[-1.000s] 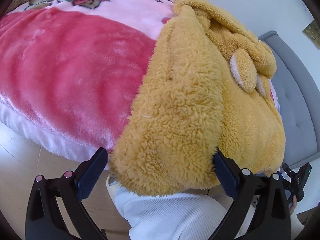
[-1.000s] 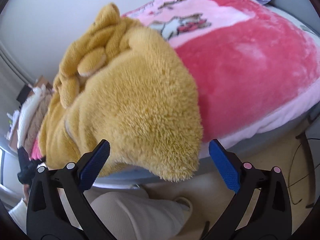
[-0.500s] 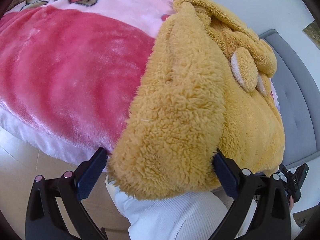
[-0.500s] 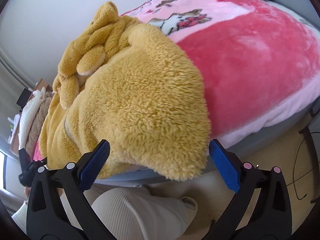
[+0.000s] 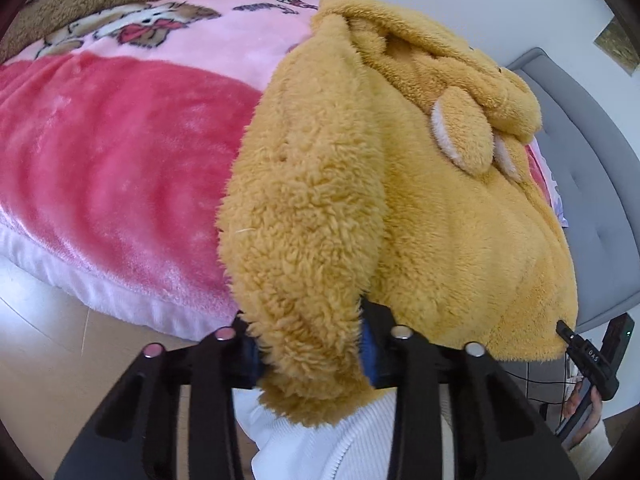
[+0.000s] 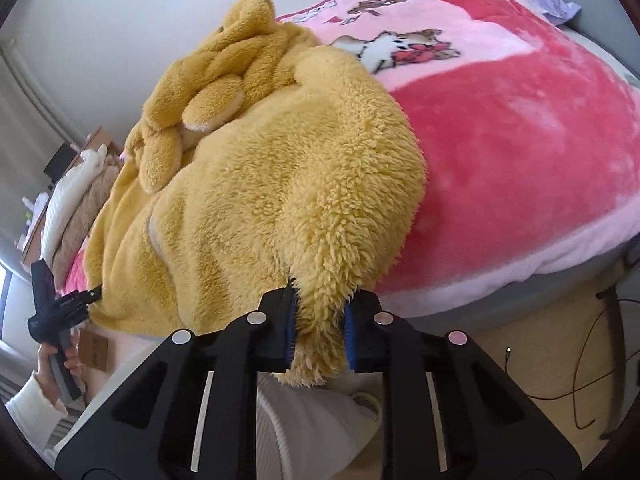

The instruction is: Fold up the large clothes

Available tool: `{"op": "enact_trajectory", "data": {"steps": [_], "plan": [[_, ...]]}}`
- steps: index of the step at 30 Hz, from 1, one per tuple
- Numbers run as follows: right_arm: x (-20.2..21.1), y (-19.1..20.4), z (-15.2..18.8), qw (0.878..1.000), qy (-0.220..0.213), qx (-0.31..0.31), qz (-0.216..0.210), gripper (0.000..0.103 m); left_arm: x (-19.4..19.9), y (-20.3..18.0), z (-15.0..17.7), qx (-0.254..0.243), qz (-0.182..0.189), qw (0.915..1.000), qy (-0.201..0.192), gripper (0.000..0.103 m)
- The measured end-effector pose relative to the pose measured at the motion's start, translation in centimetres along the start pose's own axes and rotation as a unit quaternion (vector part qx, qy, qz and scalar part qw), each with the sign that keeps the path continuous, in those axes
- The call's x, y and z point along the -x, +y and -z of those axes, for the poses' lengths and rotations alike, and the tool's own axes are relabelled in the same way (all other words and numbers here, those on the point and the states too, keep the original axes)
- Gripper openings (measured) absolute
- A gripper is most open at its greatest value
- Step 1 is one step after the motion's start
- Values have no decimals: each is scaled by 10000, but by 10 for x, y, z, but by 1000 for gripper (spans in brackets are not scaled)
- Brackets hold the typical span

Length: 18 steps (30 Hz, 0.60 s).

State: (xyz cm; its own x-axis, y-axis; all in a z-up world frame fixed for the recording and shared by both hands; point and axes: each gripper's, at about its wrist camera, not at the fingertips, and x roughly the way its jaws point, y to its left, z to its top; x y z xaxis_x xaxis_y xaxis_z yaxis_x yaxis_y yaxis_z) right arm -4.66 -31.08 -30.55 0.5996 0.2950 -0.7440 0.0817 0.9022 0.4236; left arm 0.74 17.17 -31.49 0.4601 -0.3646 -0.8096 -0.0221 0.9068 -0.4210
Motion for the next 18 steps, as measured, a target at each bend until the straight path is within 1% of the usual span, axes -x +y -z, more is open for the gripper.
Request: {"op": "enact_trajectory", "data": {"steps": [2,4,5,7,8,9,11,12,13,14,15,16,17,18], "plan": [[15,11,-3,9998,-19,174,-73,15,10,-2,2,97,87,9999,-55,26],[33,19,-5,9992,-42,376,-86,14,29,-4,5,142,203,9995,-215,24],[43,22,-7,9990,-37,406,-198,14,39,-5,7,129,176,9993,-293,23],[62,25,-13,9990,-91,384,-213,13,58,-4,6,183,188,9990,-352,21],[70,25,-20,9989,-71,255,-388,13,68,-3,3,287,293,9985,-371,20],[78,26,-27,9987,-140,189,-455,13,78,-2,-3,376,382,9978,-395,20],[91,33,-49,9969,-254,167,-730,13,92,-7,-22,317,386,9979,-405,20],[98,38,-67,9961,-338,187,-798,13,103,-15,-39,211,332,9982,-447,20],[102,44,-86,9943,-367,227,-980,13,110,-19,-54,196,360,9980,-474,20],[105,49,-101,9932,-425,261,-1051,13,115,-22,-69,230,443,9975,-503,20],[108,55,-124,9914,-491,312,-1171,13,122,-25,-92,347,638,9961,-509,20],[107,59,-147,9897,-495,333,-1304,13,125,-25,-107,419,727,9952,-496,20],[105,63,-163,9892,-540,343,-1319,13,127,-26,-126,491,795,9944,-489,20],[99,68,-188,9878,-541,399,-1403,13,126,-27,-152,575,895,9931,-492,20]]}}
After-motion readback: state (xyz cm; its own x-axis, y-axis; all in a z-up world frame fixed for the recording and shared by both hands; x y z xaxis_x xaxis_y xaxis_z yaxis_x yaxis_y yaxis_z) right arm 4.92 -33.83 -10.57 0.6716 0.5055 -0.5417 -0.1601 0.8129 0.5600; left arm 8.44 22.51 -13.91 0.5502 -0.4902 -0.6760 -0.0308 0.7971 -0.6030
